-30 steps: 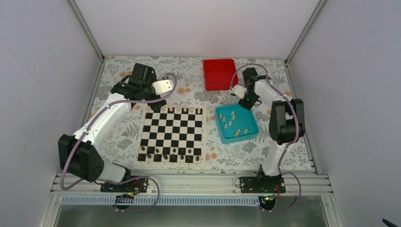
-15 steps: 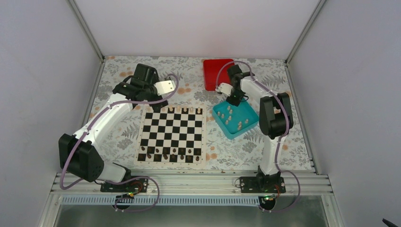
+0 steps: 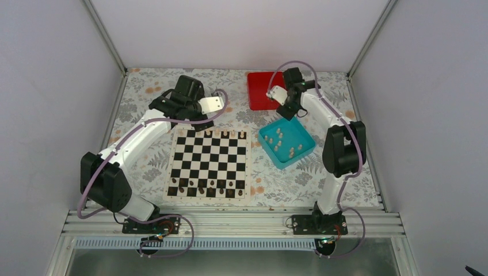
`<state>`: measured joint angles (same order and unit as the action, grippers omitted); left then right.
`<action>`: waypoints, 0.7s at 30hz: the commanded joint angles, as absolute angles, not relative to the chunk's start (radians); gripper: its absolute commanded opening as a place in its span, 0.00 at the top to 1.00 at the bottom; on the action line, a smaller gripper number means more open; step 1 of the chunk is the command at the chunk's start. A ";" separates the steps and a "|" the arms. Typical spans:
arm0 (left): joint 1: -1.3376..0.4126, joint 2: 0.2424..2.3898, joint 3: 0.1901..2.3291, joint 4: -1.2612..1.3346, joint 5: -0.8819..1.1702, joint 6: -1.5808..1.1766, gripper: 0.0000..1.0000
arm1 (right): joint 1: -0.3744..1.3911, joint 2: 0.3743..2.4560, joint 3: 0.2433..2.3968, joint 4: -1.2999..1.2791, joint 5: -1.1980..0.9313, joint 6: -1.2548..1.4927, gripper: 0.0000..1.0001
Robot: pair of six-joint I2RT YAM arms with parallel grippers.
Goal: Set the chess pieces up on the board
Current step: Adjust the storage box at the center of the board.
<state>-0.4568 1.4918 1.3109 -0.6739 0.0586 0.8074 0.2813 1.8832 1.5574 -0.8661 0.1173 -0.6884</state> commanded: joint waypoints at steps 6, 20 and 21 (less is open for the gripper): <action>-0.466 1.492 1.347 -0.658 0.042 0.790 0.00 | 0.217 2.021 1.795 -0.965 0.011 -0.457 0.31; -0.466 1.462 1.308 -0.658 0.040 0.782 0.00 | 0.147 2.115 1.840 -1.017 -0.082 -0.308 0.43; -0.466 1.462 1.308 -0.658 0.041 0.781 0.00 | 0.144 2.122 1.842 -1.017 -0.093 -0.307 0.45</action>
<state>-0.4622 1.4944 1.3159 -0.6674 0.0414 0.7967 0.1547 2.0895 1.8317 -1.0103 -0.0376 -0.3546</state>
